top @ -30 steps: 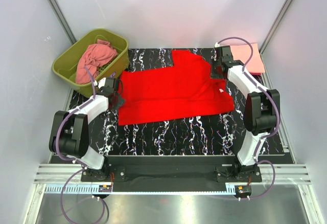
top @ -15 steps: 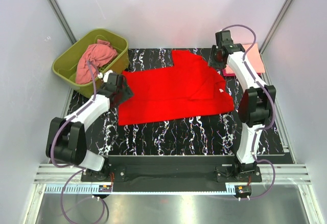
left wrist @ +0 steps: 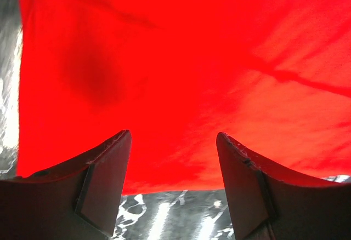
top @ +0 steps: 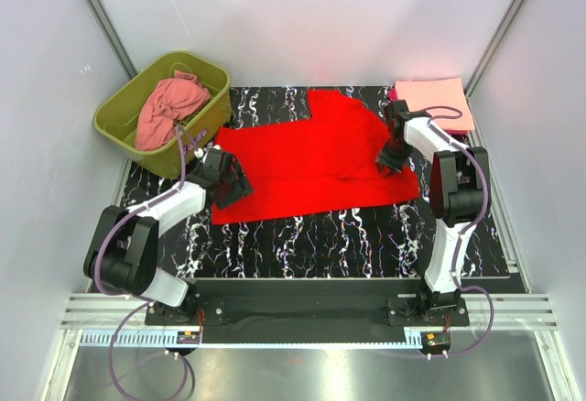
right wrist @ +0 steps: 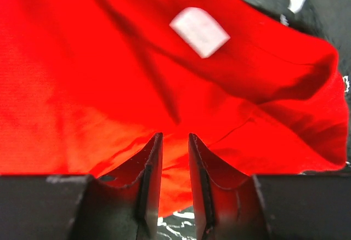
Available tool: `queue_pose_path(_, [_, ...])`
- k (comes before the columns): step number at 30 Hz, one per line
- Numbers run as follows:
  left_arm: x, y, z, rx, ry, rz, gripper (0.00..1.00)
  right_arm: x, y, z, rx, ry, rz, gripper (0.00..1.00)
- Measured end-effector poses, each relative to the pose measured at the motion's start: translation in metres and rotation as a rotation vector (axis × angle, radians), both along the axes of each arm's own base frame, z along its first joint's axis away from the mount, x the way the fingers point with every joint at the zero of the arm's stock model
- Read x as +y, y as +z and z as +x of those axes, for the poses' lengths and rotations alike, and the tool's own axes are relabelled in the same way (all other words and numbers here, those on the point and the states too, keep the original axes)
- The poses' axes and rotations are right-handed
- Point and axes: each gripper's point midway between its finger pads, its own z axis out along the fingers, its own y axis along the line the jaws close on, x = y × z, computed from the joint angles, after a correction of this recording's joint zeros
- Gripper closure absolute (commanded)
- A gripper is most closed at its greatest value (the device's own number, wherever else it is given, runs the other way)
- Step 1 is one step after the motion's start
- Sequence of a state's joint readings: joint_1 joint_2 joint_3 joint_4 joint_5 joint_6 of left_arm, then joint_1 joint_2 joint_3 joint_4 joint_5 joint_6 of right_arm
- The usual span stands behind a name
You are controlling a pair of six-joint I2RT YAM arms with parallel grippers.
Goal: Fold and stack the t-shirts
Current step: Fold the tshirt
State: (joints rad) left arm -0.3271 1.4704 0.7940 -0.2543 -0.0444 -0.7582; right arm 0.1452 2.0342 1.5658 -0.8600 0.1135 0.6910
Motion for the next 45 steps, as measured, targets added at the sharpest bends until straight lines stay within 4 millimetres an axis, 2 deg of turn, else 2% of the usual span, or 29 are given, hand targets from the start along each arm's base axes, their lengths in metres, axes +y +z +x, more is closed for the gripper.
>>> queue_pose_path(5, [0.006,-0.014,-0.012,0.044,0.009,0.025,0.31,-0.005,-0.018,-0.007,0.014,-0.079,0.012,0.68])
queue_pose_path(10, [0.010,-0.019,-0.015,0.052,0.018,0.041,0.31,-0.003,-0.020,0.004,-0.032,-0.105,0.030,0.69])
queue_pose_path(15, [0.014,-0.025,-0.020,0.064,0.023,0.054,0.31,-0.002,-0.023,0.007,-0.048,-0.124,0.039,0.74])
queue_pose_path(19, [0.014,-0.025,-0.019,0.060,0.026,0.056,0.31,-0.001,-0.023,0.008,-0.055,-0.133,0.043,0.87])
queue_pose_path(23, [0.015,-0.025,-0.019,0.058,0.029,0.060,0.31,0.000,-0.022,0.010,-0.063,-0.133,0.049,0.94])
queue_pose_path(27, [0.016,-0.025,-0.019,0.058,0.031,0.063,0.31,0.003,-0.018,0.011,-0.069,-0.127,0.066,0.93])
queue_pose_path(30, [0.016,-0.025,-0.018,0.056,0.033,0.065,0.31,0.005,-0.013,0.014,-0.077,-0.118,0.080,0.87])
queue_pose_path(33, [0.016,-0.025,-0.018,0.053,0.034,0.066,0.31,0.008,-0.009,0.016,-0.084,-0.109,0.094,0.93])
queue_pose_path(35, [0.017,-0.025,-0.018,0.052,0.035,0.066,0.31,0.009,-0.009,0.017,-0.084,-0.106,0.098,0.94])
queue_pose_path(38, [0.017,-0.025,-0.018,0.052,0.035,0.066,0.31,0.010,-0.009,0.016,-0.083,-0.103,0.100,0.87])
queue_pose_path(45, [0.017,-0.025,-0.017,0.051,0.036,0.067,0.31,0.010,-0.007,0.015,-0.075,-0.091,0.103,0.82])
